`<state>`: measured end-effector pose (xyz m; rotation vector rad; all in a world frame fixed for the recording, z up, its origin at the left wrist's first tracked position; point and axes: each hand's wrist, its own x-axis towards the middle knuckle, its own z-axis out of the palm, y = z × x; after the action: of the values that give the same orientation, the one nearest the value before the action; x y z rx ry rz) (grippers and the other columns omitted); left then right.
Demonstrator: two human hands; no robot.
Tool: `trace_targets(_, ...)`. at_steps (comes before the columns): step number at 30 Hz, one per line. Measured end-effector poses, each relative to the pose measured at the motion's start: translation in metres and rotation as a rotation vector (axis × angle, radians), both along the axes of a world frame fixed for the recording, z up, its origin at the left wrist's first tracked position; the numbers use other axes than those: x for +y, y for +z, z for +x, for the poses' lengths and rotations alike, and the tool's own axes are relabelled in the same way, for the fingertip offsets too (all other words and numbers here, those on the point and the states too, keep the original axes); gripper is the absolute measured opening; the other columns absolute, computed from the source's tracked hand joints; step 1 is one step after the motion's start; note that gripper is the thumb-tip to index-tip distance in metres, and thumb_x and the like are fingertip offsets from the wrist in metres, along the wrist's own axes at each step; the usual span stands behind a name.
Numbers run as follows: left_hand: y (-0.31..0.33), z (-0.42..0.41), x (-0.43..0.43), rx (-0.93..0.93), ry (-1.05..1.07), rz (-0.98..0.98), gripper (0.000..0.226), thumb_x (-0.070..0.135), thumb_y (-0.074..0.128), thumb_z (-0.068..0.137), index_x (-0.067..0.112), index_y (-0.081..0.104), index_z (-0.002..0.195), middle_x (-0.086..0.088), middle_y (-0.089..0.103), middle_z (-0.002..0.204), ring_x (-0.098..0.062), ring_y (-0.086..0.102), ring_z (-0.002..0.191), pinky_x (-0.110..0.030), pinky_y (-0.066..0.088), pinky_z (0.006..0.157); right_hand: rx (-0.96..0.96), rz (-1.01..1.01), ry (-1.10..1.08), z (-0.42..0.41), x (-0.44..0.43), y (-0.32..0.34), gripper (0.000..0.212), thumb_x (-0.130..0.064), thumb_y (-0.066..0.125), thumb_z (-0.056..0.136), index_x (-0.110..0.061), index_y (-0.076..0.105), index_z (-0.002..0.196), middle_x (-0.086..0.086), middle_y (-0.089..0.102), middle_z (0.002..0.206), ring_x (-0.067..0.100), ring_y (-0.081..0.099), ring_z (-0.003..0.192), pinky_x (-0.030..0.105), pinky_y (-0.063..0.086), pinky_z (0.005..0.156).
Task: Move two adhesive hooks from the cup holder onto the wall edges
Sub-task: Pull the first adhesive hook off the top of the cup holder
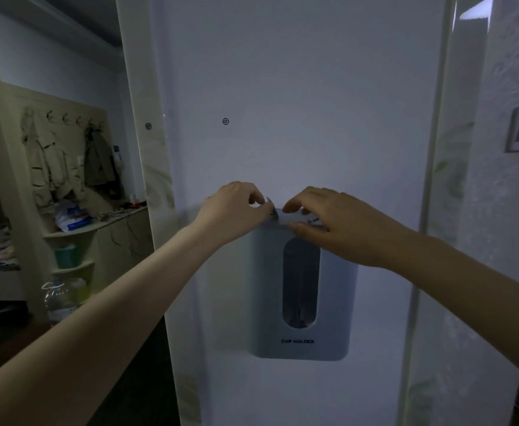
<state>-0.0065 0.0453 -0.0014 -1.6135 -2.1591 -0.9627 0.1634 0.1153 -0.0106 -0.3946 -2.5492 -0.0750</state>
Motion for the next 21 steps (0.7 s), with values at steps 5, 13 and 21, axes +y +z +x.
trace_targets(5, 0.001, 0.001, 0.007, -0.008, 0.01, -0.028, 0.016, 0.03, 0.057, 0.078, 0.018, 0.064, 0.086, 0.001, 0.066, 0.099, -0.021, 0.059, 0.091, -0.033, 0.045, 0.078, -0.018, 0.025, 0.002, 0.001, 0.001, -0.001, 0.033, -0.039, 0.039, 0.091, -0.02, 0.049, 0.116, -0.002, 0.055, 0.118, 0.014, 0.051, 0.1, 0.035, 0.044, 0.088)
trace_targets(13, -0.004, 0.002, 0.01, -0.068, 0.006, 0.018, 0.015, 0.022, 0.057, 0.08, 0.009, 0.065, 0.078, -0.006, 0.067, 0.087, -0.026, 0.061, 0.086, -0.033, 0.045, 0.071, -0.006, 0.022, 0.015, 0.002, -0.002, -0.003, 0.029, -0.035, 0.041, 0.091, -0.021, 0.049, 0.115, -0.002, 0.055, 0.116, 0.014, 0.051, 0.1, 0.034, 0.042, 0.087)
trace_targets(21, -0.011, 0.001, -0.008, -0.051, -0.097, 0.177, 0.011, 0.013, 0.055, 0.085, 0.01, 0.062, 0.077, -0.005, 0.064, 0.082, -0.022, 0.058, 0.081, -0.032, 0.043, 0.071, 0.097, -0.042, 0.044, 0.006, -0.005, -0.007, 0.027, -0.034, 0.044, 0.091, -0.02, 0.049, 0.113, -0.002, 0.056, 0.114, 0.016, 0.053, 0.098, 0.037, 0.044, 0.087)
